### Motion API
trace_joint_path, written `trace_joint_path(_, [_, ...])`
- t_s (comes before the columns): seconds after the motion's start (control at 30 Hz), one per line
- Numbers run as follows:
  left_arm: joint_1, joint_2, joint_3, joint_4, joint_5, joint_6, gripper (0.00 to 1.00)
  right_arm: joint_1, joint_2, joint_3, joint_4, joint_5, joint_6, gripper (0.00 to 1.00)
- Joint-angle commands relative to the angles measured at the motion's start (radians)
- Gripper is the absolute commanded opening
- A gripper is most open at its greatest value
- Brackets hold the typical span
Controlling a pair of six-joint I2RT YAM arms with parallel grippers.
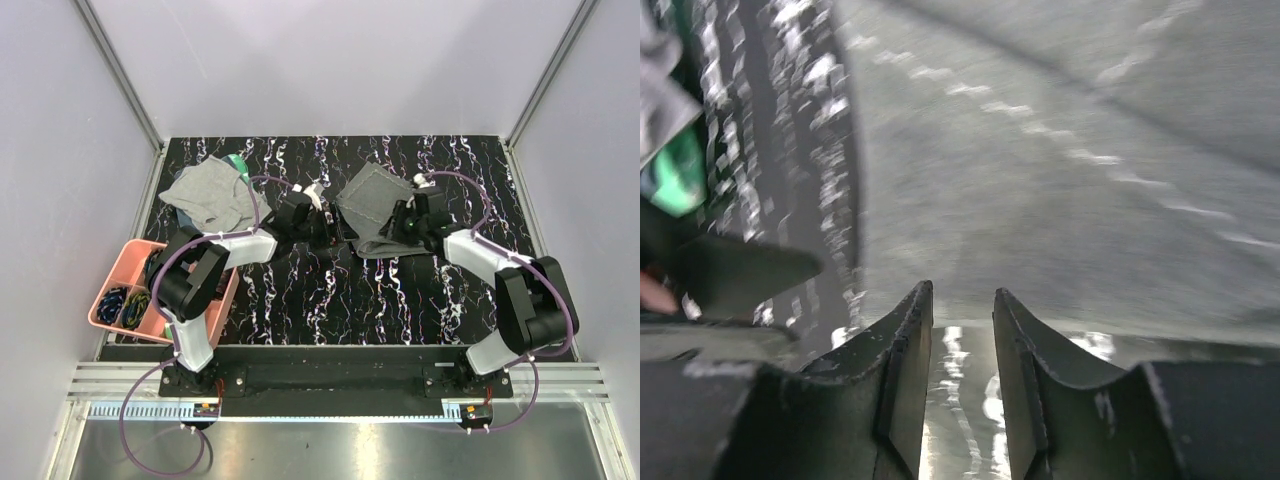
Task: Fold the napkin, place the utensils inside, and roll it up
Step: Fold the napkin
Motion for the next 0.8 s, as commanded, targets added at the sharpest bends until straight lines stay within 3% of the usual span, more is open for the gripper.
trace_joint_path(0.0, [-0.003, -0.005, 0.004, 0.053, -0.012, 0.001, 0.81, 0.065, 0.061, 0.057, 0.134, -0.060, 0.021, 0.39])
trace_joint_path(0.77, [-0.009, 0.079, -0.050, 0.213, 0.011, -0.117, 0.70, 0.099, 0.216, 0.003, 0.160, -0.083, 0.070, 0.25])
